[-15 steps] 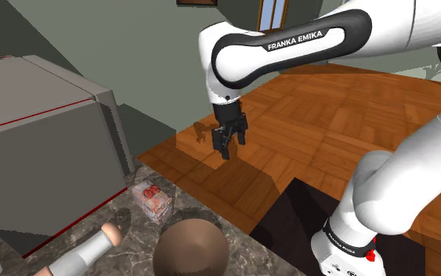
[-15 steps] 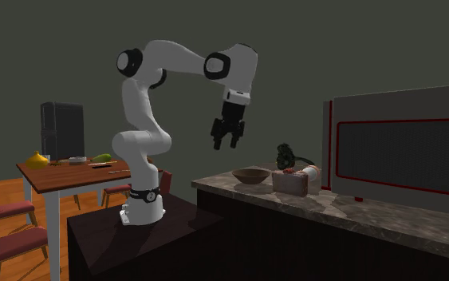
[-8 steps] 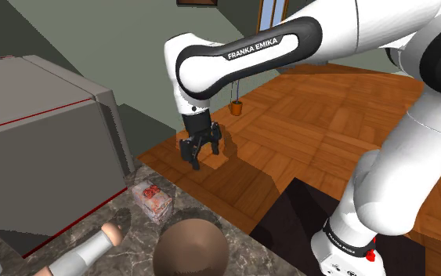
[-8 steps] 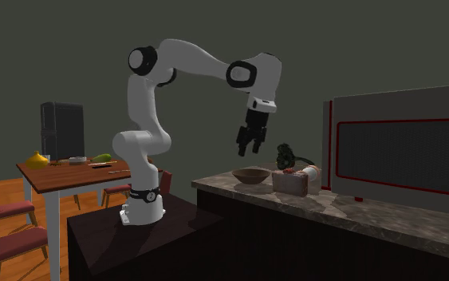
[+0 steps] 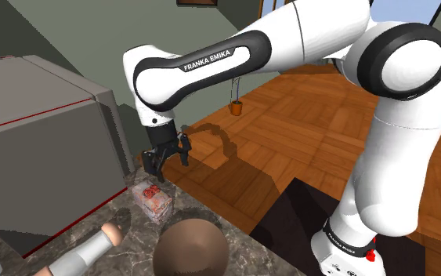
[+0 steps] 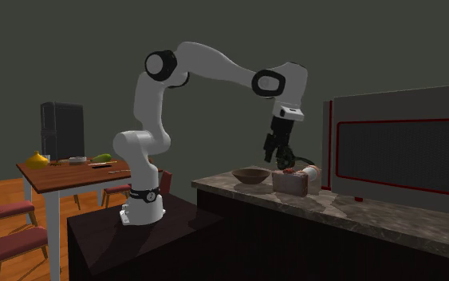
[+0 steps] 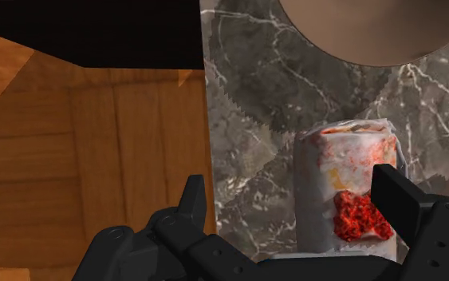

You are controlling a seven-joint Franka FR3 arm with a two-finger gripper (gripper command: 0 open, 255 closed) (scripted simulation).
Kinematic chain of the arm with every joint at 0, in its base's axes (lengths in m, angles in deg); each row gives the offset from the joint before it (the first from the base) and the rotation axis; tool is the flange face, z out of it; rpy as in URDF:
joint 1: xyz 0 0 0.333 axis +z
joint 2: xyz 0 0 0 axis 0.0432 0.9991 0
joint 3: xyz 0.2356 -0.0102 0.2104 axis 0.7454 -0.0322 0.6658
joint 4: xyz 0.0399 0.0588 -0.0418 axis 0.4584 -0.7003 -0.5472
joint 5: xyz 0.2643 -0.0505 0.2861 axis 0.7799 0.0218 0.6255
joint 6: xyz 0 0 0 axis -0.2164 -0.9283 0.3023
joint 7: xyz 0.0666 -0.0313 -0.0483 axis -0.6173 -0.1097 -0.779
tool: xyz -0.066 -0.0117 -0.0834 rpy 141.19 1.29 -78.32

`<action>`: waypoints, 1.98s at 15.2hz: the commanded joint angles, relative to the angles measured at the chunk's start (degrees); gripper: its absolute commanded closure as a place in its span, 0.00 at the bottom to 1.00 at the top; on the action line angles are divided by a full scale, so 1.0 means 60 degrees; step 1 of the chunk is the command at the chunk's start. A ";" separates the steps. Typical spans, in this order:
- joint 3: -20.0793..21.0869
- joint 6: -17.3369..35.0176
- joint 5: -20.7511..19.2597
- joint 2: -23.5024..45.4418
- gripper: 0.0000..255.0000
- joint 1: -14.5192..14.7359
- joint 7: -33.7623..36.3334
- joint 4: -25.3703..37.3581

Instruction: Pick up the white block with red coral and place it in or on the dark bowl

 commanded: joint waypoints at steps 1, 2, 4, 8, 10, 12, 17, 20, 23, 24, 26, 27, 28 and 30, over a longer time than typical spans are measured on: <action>0.0075 -0.0035 -0.0151 0.0877 0.00 0.0202 0.0330 0.0951; 0.0101 -0.0081 -0.0214 0.1247 0.00 0.0309 0.0472 0.1386; 0.0138 -0.0216 -0.0347 0.2010 0.00 0.0539 0.0747 0.2324; 0.0141 0.0129 -0.0368 0.2199 0.00 0.0623 0.0804 0.2182; 0.0145 0.0386 -0.0362 0.2195 0.00 0.0631 0.0798 0.1922; 0.0149 0.0640 -0.0359 0.2200 0.00 0.0641 0.0794 0.1674; 0.0150 0.0713 -0.0358 0.2204 0.00 0.0644 0.0793 0.1605; 0.0150 0.0711 -0.0358 0.2204 0.00 0.0644 0.0793 0.1607; 0.0150 0.0711 -0.0358 0.2203 1.00 0.0644 0.0792 0.1606; 0.0150 0.0712 -0.0357 0.2199 1.00 0.0643 0.0792 0.1602; 0.0151 0.0709 -0.0356 0.2195 1.00 0.0643 0.0793 0.1600; 0.0151 0.0711 -0.0356 0.2197 1.00 0.0643 0.0793 0.1600; 0.0150 0.0713 -0.0356 0.2197 1.00 0.0643 0.0791 0.1598; 0.0150 0.0713 -0.0358 0.2204 1.00 0.0645 0.0793 0.1605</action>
